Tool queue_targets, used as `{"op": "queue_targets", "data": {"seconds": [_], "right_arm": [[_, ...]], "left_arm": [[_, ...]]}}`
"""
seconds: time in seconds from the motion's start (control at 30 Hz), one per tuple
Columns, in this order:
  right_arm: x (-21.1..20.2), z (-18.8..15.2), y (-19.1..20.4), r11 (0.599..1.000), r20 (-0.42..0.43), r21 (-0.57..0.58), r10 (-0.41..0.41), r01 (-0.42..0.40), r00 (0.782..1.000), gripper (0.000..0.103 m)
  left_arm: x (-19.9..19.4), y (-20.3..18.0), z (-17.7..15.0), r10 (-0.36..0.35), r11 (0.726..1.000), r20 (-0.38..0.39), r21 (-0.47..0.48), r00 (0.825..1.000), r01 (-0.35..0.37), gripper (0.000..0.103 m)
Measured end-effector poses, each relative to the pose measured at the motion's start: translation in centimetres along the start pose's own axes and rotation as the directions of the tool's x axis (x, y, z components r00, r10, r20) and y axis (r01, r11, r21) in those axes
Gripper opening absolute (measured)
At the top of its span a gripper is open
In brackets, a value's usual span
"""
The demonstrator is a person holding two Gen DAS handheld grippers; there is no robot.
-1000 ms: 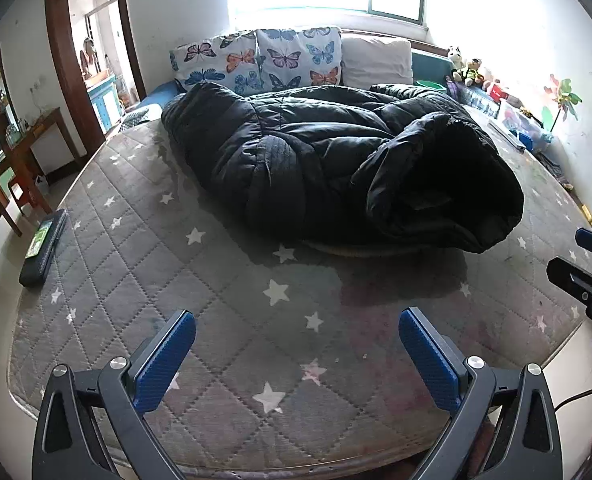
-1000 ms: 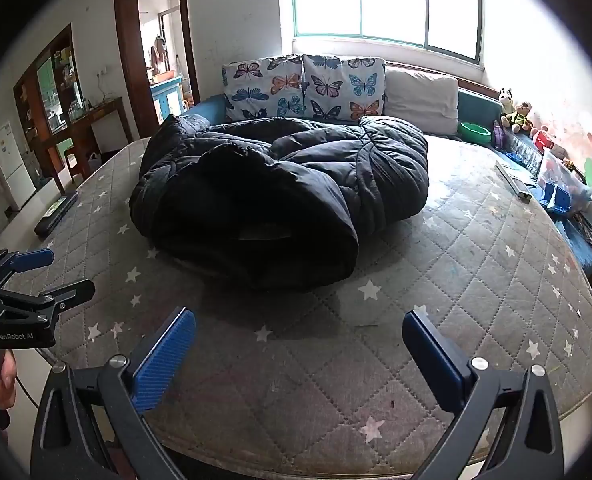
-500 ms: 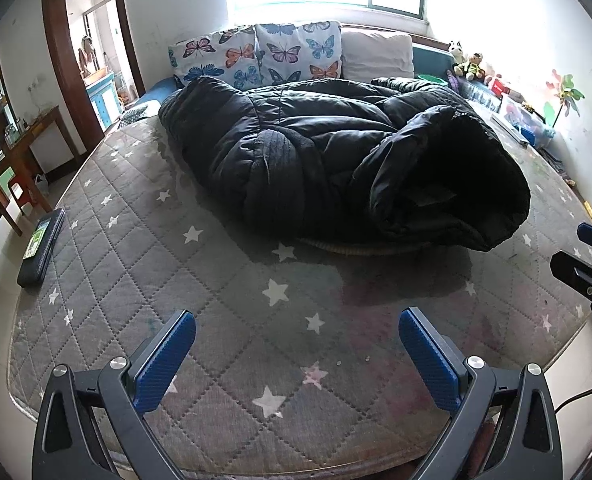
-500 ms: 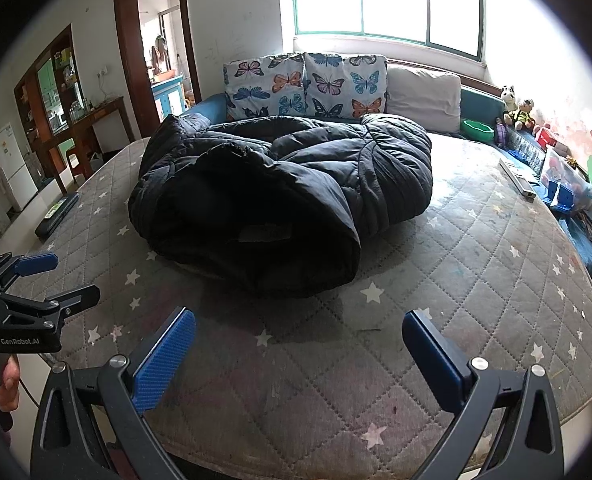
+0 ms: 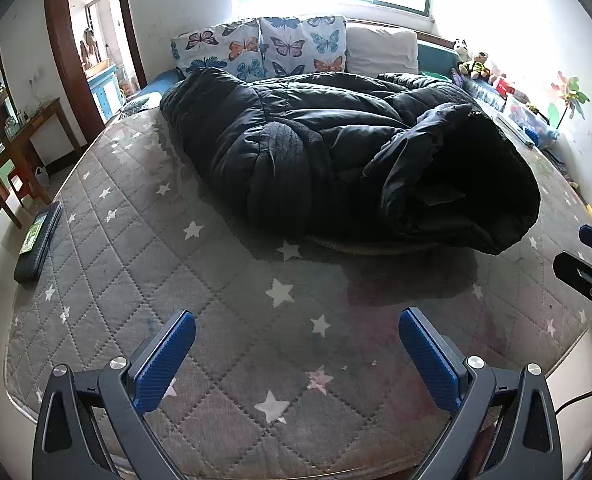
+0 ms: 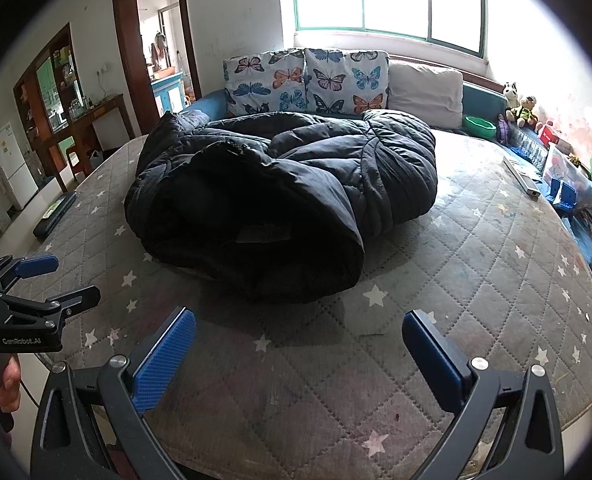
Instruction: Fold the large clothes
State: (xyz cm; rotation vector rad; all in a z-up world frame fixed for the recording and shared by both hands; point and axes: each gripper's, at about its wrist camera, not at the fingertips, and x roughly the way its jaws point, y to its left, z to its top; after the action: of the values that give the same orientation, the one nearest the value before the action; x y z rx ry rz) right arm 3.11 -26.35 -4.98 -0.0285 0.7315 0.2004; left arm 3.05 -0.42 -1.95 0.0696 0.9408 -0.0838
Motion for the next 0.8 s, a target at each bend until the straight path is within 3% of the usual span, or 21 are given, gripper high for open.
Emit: {"op": "queue_targets", "data": {"seconds": [0.8], "right_arm": [[0.12,0.04,-0.37,1.0,-0.004,0.026,0.018,-0.018,1.0,0.103]], "left_arm": [[0.0,-0.24,0.23,0.012,1.0,-0.006,0.005,1.0,-0.012,0.103]]}}
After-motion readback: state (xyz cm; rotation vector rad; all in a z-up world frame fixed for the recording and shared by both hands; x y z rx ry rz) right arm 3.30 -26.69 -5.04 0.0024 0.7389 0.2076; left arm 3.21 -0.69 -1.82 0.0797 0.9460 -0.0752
